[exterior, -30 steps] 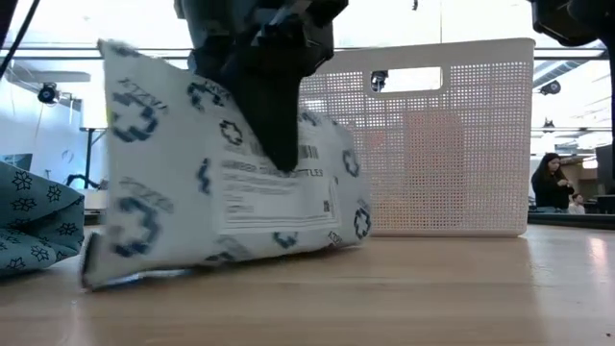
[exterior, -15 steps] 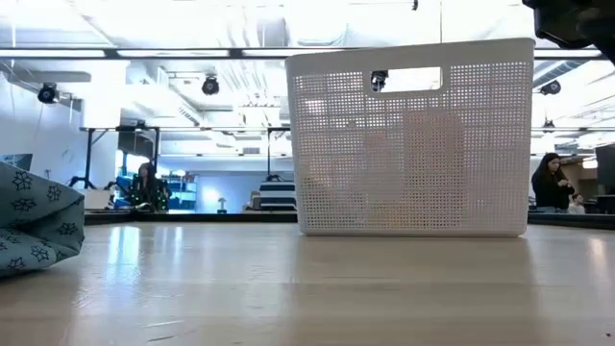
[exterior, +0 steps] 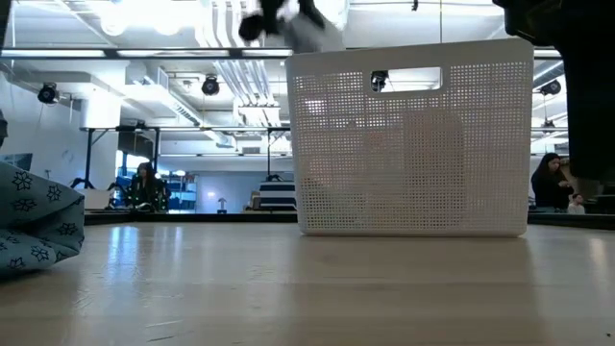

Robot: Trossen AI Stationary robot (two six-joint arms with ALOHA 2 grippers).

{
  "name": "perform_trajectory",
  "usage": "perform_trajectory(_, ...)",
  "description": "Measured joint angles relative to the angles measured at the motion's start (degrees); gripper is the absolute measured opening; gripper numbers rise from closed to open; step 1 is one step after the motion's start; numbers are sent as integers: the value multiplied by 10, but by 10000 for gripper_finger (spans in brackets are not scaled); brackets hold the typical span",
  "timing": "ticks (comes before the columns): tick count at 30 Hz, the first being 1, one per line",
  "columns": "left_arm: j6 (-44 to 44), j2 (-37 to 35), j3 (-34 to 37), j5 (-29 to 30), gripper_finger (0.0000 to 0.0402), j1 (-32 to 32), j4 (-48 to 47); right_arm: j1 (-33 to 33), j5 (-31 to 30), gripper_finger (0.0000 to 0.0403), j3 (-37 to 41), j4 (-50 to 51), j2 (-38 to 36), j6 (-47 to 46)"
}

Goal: Pick & place medical supplies in basket/bin
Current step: Put the light blue mailer bag into the white bin, then return to Home Position

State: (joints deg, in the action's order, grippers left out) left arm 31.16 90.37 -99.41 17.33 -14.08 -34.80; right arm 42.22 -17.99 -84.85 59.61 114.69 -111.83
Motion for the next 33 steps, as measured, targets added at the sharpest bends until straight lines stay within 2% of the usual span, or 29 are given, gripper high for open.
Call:
perform_trajectory(4,30,20,3,-117,252,-12,-7,0,0,237,-2,1,-1,-36)
perform_trajectory(7,13,7,-9,-135,270,4,-5,0,0,236,-2,2,-1,-45)
perform_trajectory(11,-20,-60,-56,-125,273,16,-47,-1,0,239,-2,9,-7,-39)
perform_trajectory(14,-58,-129,-94,-120,273,42,-115,-7,-1,242,-2,45,-22,-37)
perform_trajectory(17,-62,-198,-94,-50,273,95,-178,-19,-18,244,-2,107,-42,-32)
perform_trajectory(20,-19,-267,-41,36,273,168,-188,-44,-46,244,-2,169,-79,-4)
perform_trajectory(22,0,-308,13,66,273,223,-165,-70,-76,244,-2,182,-119,42)
perform_trajectory(25,11,-369,97,83,273,292,-135,-106,-112,243,-2,120,-204,191)
perform_trajectory(27,54,-407,145,58,274,315,-132,-119,-113,241,-3,80,-259,310)
perform_trajectory(29,103,-434,202,42,274,326,-106,-124,-98,239,-3,71,-312,392)
perform_trajectory(31,82,-461,258,24,274,333,-51,-125,-91,240,-9,60,-365,410)
perform_trajectory(33,40,-492,325,-13,274,337,-2,-123,-123,242,-11,21,-417,408)
